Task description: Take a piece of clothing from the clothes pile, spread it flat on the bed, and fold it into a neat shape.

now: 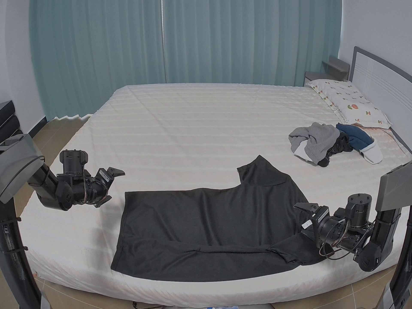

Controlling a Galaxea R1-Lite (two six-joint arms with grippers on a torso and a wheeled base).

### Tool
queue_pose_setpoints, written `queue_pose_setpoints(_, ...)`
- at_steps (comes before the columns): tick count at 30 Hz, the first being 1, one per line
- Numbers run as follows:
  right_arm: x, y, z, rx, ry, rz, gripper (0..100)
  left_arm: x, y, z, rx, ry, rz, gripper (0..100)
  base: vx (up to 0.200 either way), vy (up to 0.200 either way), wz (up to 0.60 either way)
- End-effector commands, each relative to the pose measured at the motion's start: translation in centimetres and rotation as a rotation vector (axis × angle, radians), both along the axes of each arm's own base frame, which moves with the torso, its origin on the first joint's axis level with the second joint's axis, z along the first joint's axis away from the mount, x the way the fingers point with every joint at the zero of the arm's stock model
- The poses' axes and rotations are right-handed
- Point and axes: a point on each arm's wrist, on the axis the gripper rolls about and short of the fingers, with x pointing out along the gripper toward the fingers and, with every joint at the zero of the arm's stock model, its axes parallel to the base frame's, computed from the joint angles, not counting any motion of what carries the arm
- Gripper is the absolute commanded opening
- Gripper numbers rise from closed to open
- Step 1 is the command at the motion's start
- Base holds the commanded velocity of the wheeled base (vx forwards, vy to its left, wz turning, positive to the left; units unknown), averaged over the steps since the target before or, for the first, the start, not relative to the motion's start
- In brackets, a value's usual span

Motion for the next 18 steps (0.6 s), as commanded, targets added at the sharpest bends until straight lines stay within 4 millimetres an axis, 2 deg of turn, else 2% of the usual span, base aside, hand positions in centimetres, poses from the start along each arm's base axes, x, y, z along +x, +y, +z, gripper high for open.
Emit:
queue_pose_setpoints(1, 0.1, 0.1, -0.1, 0.002, -0.005, 0.004, 100, 1.9, -0.7, -2.7, 0.012, 0.035, -0.013, 100, 0.0, 0.0, 0.0)
queue_pose_setpoints(8, 0.0, 0.1, -0.2, -0.002, 0.0, 0.006, 100, 3.1, -1.8, -3.0, 0.058, 0.011, 0.007, 100, 0.0, 0.0, 0.0)
queue_pose_setpoints(13, -0.2, 0.1, -0.3, -0.027, -0.003, 0.018, 100, 3.6, -3.1, -5.9, 0.268, 0.023, -0.011, 100, 0.0, 0.0, 0.0)
queue_pose_setpoints(18, -0.2, 0.1, -0.4, -0.029, 0.004, 0.019, 100, 4.1, -3.7, -6.5, 0.284, 0.011, -0.01, 100, 0.0, 0.0, 0.0)
